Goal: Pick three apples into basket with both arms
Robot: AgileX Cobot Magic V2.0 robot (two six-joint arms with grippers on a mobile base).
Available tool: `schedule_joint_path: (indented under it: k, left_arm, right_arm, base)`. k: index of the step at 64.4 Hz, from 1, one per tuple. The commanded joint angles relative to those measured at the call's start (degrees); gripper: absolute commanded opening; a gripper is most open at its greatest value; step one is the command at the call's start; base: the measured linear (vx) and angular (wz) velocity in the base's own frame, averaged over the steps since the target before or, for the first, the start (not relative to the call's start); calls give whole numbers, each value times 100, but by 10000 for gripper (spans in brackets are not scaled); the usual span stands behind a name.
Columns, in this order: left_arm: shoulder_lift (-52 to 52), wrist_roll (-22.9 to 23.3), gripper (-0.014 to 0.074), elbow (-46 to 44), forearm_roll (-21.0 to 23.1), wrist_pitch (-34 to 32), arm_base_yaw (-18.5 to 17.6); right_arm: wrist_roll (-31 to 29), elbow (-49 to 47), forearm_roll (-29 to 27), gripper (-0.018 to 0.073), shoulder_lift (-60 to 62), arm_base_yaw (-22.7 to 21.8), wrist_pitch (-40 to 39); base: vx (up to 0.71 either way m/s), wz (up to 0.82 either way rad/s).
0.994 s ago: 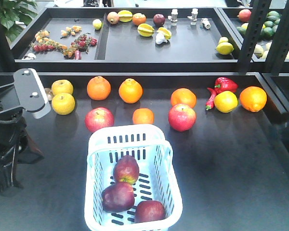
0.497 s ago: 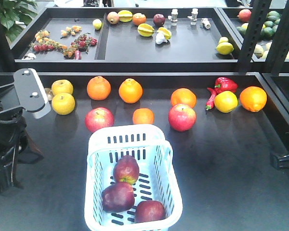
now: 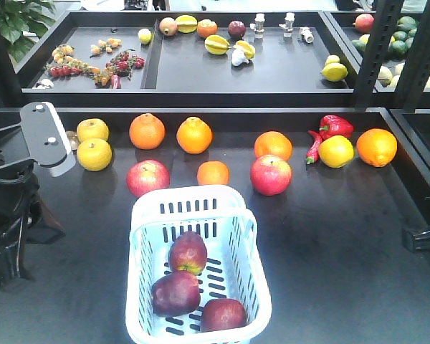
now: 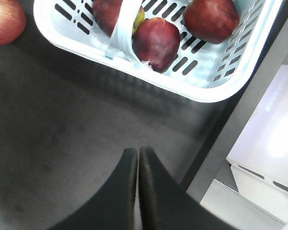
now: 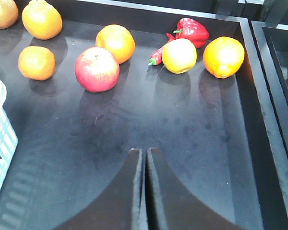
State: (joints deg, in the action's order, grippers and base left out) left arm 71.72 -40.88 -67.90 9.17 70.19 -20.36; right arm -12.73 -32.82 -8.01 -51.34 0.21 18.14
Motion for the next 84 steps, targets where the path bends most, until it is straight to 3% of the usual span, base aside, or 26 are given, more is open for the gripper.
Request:
schedule_joint_path:
  k: [1, 7, 11, 24, 33, 40, 52, 60, 70, 84]
  left_arm:
    - [-140, 12, -6, -104, 124, -338, -21]
    - [-331, 12, -6, -1, 124, -877, -21]
    - [-635, 127, -6, 308, 199, -1726, -21]
    - [-2014, 1524, -6, 2325, 417, -5308, -10]
    - [-3039, 2456, -6, 3706, 419, -6648, 317]
    - [-3854, 2879, -6, 4556, 362, -6803, 845]
    - [-5168, 2985, -6, 5446, 330, -6731, 1683]
    - [-5898, 3603, -6, 5895, -185, -6731, 2095]
    - [-6480, 4562, -6, 6399, -884, -6776, 2323]
    - [-7025, 4818, -6, 6790, -917, -6618, 2315]
  right_arm:
    - [-40, -139, 8, -8, 66, -33, -391]
    - [-40, -139, 8, -8, 66, -33, -391]
    - [-40, -139, 8, -8, 66, -33, -391]
    - [-40, -139, 8, -8, 66, -33, -391]
    - [-40, -139, 8, -8, 66, -33, -391]
    - [-40, -139, 8, -8, 66, -33, -391]
    - [-40, -139, 8, -8, 66, -33, -391]
    - [-40, -139, 8, -8, 66, -33, -391]
    - [-40, -139, 8, -8, 66, -33, -391]
    - [-40, -139, 8, -8, 66, -33, -391]
  base:
    - [0, 0]
    - [0, 0]
    - [0, 0]
    - [0, 0]
    - [0, 0]
    - [0, 0]
    - [0, 0]
    - [0, 0]
    - [0, 0]
    - [0, 0]
